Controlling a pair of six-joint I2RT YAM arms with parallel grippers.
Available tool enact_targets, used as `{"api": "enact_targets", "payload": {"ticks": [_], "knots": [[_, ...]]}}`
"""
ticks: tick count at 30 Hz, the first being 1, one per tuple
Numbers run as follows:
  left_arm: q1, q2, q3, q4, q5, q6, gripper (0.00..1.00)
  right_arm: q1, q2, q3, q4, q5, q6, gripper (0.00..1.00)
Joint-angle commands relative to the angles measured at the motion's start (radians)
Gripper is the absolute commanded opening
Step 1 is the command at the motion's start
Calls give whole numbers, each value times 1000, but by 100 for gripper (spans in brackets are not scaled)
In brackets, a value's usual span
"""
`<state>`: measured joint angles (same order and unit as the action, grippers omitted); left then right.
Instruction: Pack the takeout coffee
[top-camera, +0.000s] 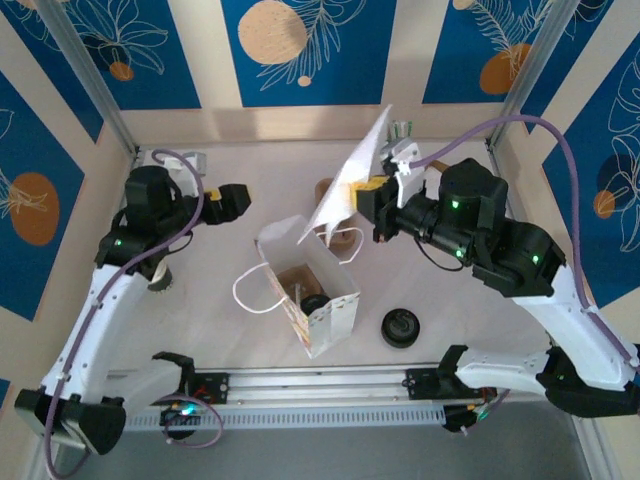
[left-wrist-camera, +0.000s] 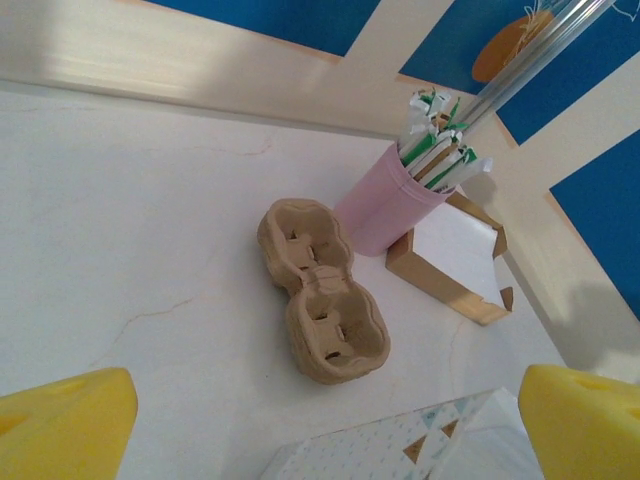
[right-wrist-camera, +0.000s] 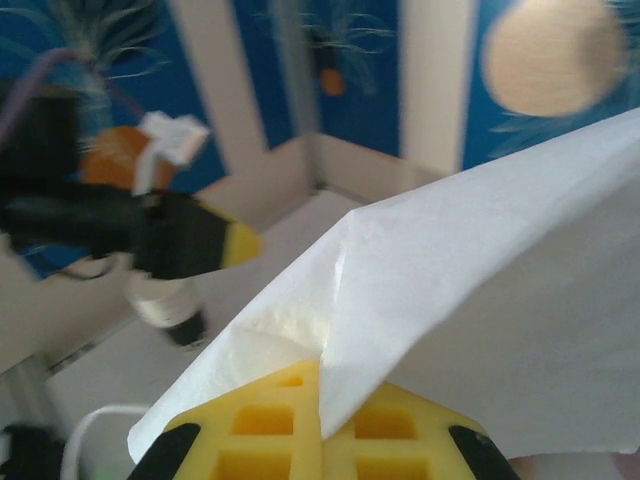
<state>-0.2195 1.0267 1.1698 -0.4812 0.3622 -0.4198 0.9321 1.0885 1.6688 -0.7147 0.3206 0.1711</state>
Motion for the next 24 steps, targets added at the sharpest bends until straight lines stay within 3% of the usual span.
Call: {"api": "enact_targets", "payload": {"ticks": [1,10,15,21,24], "knots": [[12,-42,-15,-65,-30,6,98,28,23,43,-5,-187,-20,0],[14,-96,-17,-114,-60,12,99,16,93,52,-33,-592,94,0],[14,-99,-21,-113,-57,7,99,-65,87,-8,-3,-780,169,0],[14,-99,-25,-105,-51,0,99,-229,120,-79,-7,-940,207,0],[14,-97,-22,-105,-49,1,99,-272,163,-53,-112,-910,156,0]]}}
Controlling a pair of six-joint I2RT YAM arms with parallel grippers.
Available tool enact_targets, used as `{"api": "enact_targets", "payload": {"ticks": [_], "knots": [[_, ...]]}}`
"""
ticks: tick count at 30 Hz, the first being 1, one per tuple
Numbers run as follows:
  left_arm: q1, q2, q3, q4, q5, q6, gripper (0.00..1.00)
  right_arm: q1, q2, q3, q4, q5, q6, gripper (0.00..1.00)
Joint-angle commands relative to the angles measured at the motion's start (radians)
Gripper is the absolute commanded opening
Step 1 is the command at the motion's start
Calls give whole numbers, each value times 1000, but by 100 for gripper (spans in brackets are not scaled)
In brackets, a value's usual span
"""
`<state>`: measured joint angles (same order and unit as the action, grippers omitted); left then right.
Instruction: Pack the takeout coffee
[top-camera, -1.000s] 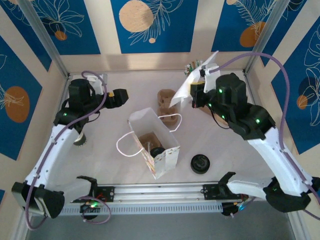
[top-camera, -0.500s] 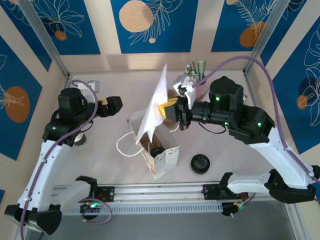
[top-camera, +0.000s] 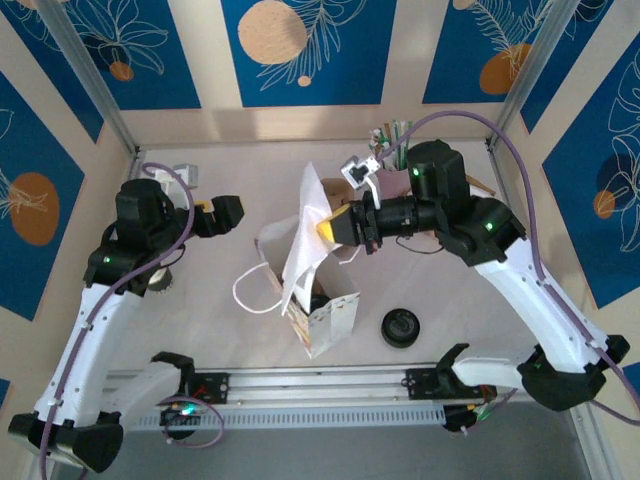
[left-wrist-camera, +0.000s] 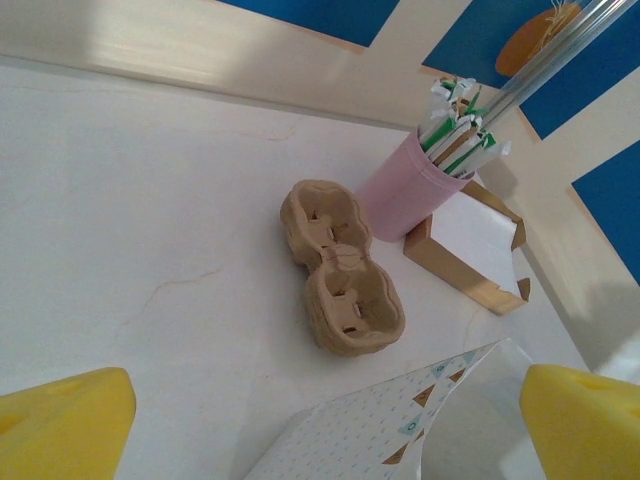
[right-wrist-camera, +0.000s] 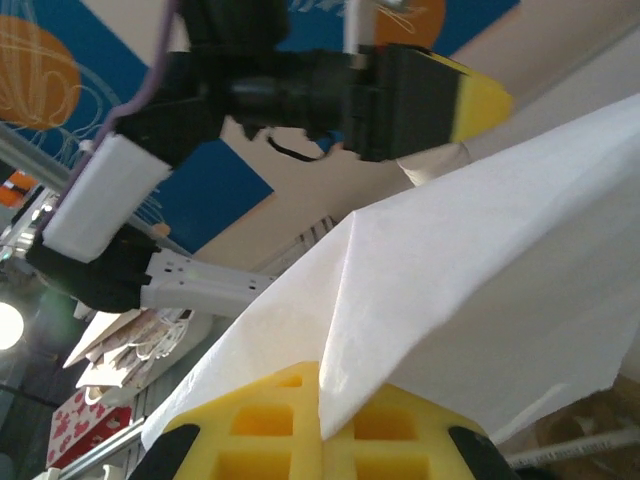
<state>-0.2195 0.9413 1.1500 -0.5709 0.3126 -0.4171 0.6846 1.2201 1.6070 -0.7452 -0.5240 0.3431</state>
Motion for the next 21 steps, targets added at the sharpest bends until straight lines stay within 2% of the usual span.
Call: {"api": "enact_targets", "payload": {"ticks": [1,5,7,9,17,21], "knots": [[14,-10,1,-17,0,-1,99,-29,42,26,-121,-35,-42,0],[14,-11,0,-14,2,-2,99,-45,74,61,-203,52,-104,0],[14,-11,-2,-12,3,-4,99,-19,82,65,-212,102,-126,0],[13,-13,-5,-12,3,-7,99,33,87,62,-210,182,-152,0],[14,-23,-4,-23,3,-7,98,263,185,80,-245,695,-198,0],[14,-25,-7,-22,3,-8,98,345,239,84,-214,787,-199,0]]}}
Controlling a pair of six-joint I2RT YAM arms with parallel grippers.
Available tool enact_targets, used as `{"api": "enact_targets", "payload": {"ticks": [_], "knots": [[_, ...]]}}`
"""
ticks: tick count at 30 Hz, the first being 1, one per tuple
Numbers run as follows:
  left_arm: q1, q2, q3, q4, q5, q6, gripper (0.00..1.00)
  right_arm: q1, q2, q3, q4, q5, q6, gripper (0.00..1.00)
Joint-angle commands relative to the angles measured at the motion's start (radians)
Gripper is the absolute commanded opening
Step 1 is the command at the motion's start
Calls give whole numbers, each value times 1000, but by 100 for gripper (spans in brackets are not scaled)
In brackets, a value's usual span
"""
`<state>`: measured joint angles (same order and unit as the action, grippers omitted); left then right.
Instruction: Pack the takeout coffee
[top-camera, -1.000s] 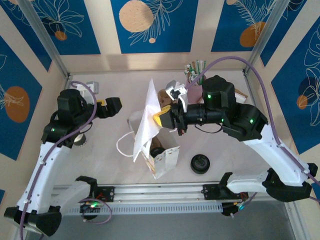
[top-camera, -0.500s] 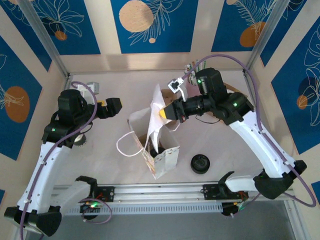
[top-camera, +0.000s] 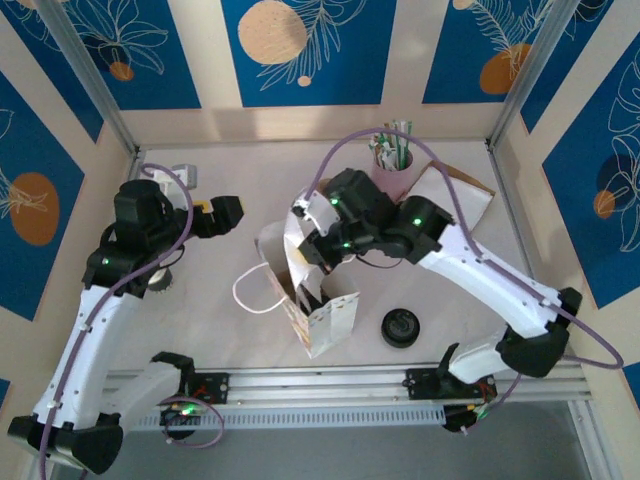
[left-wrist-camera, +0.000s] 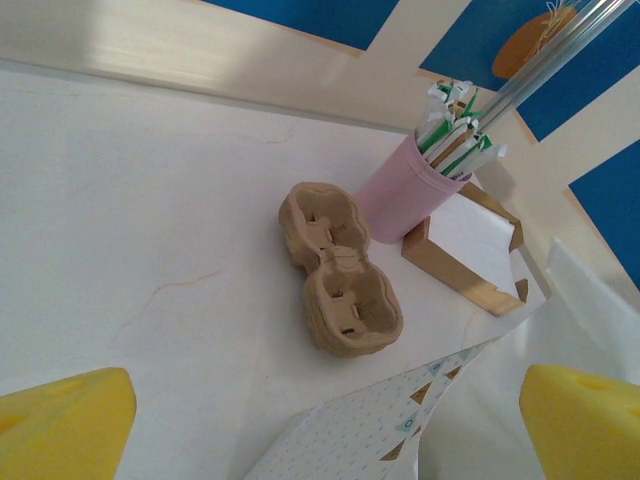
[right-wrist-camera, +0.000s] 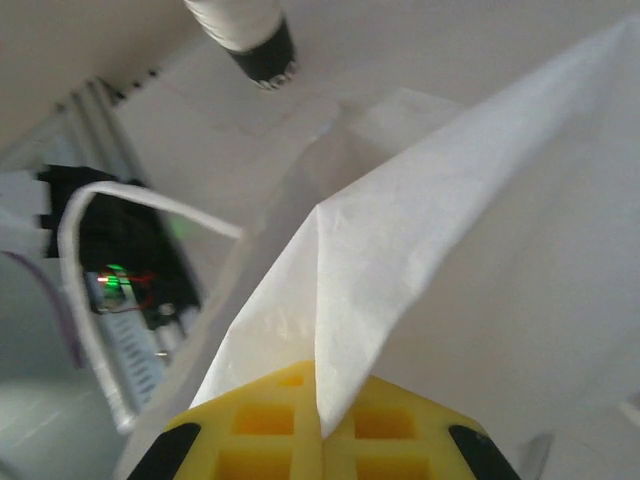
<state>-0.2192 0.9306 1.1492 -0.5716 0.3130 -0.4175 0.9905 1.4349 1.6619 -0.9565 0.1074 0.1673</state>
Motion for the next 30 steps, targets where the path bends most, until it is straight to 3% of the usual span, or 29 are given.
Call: {"api": "enact_targets", "payload": {"ticks": [1,8,13,17,18,20,21,27,30], "knots": [[13,-16,-8,-20,4,-9,99,50,39,29,6,160,-24,0],[13,-18,-16,-20,3,-6,99,88,131,22,7,166,4,0],[13,-17,-23,-10,-1,-10,98,92,126,-52,31,72,43,0],[14,-12,-27,-10,-12,-13,98,86,98,-82,28,84,71,0],[14,-12,-27,-10,-12,-14,99,82,88,-83,28,90,76,3],[14,-10,-24,-7,-16,-17,99,70,61,-82,30,91,81,41],[14,-10,-21,-6,-18,-17,99,66,50,-79,34,92,83,50],[14,-3,13,-18,-70,-8,99,49,-14,-28,54,80,100,70],[14,3,38,-31,-120,4,100,46,-66,-21,87,92,111,85]]}}
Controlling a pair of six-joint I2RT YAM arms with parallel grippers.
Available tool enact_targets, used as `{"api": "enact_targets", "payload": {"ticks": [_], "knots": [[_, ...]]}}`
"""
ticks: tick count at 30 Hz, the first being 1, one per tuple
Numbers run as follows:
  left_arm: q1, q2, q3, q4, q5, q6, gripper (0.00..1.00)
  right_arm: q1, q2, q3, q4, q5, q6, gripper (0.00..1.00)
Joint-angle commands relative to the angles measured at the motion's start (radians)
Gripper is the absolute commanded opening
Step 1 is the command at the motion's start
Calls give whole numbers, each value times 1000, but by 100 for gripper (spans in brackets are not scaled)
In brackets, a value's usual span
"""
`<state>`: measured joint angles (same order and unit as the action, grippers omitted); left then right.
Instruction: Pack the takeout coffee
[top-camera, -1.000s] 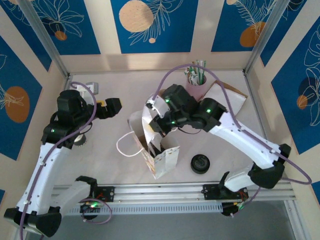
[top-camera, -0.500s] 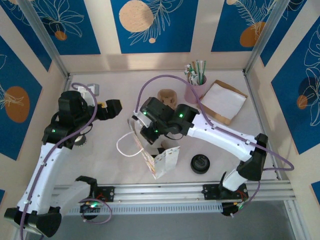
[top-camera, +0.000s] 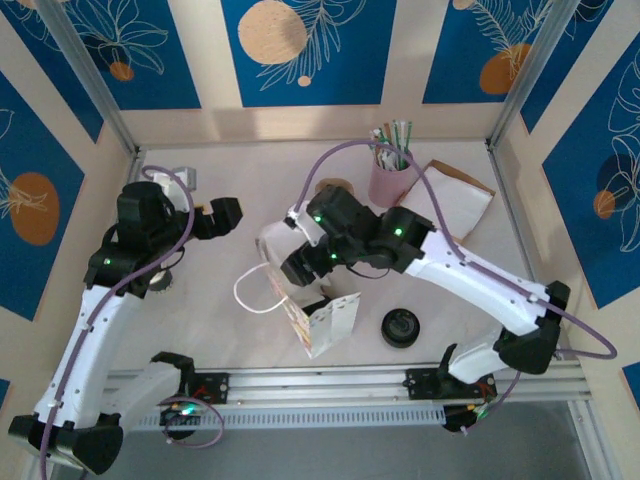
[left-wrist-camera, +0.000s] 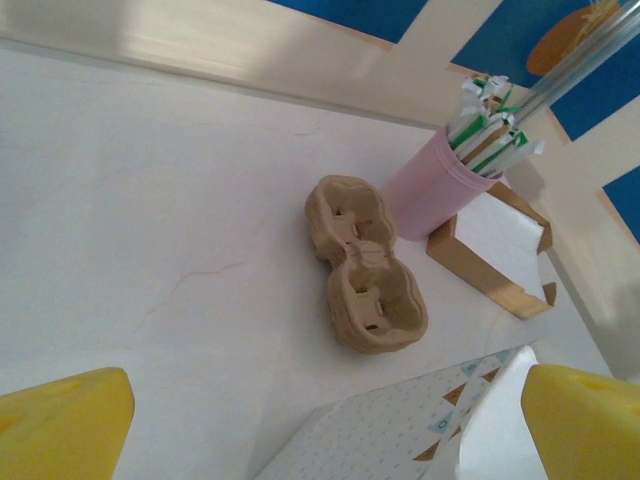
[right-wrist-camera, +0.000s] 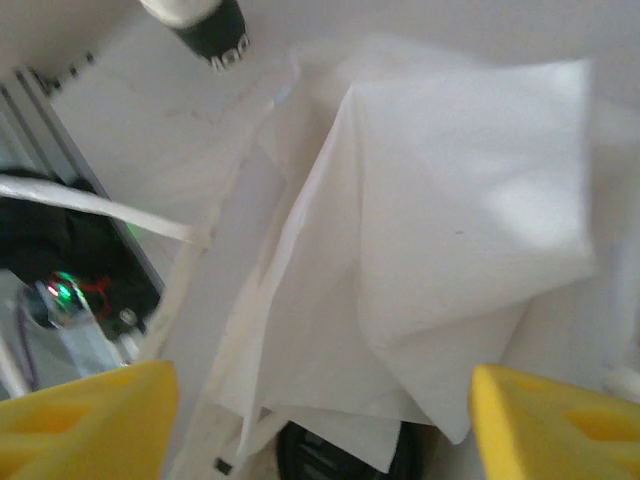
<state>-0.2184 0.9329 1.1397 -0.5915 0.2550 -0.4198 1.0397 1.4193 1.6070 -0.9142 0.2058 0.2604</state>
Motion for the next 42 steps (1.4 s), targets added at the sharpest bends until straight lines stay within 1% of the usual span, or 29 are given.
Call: {"api": "enact_targets", "payload": {"ticks": [1,4,6,9,11,13,15,17,19,21,23,25,29,34,38,42], "knots": [[14,6,60,-17,-83,14,100,-6,-73,32,59,14,27,90],[14,30,97,-35,-164,31,100,-37,-150,13,104,58,47,99],[14,44,114,-35,-209,38,100,-73,-216,-15,150,79,61,99],[17,77,122,-20,-256,44,100,-166,-313,-70,211,119,95,99],[20,101,108,2,-284,45,100,-257,-377,-115,227,140,124,99],[22,122,80,32,-297,48,100,-375,-419,-156,221,145,155,99],[23,127,24,89,-313,56,100,-473,-454,-215,223,190,155,99],[22,127,-48,158,-364,67,100,-567,-493,-299,252,229,123,99],[22,143,-107,211,-429,85,100,-675,-519,-390,298,207,105,99],[23,168,-171,279,-490,108,100,-788,-542,-503,385,119,91,99],[23,188,-255,386,-533,147,100,-894,-554,-612,480,26,87,99],[21,201,-339,498,-571,190,100,-964,-555,-701,556,21,84,99],[22,258,-440,619,-664,259,100,-1016,-557,-906,789,111,34,99],[22,315,-514,710,-723,340,100,-1080,-517,-1073,990,170,51,99],[24,351,-574,811,-703,380,100,-1126,-484,-1210,1199,167,58,99],[27,414,-645,972,-678,425,100,-1151,-419,-1270,1335,141,41,99]]}}
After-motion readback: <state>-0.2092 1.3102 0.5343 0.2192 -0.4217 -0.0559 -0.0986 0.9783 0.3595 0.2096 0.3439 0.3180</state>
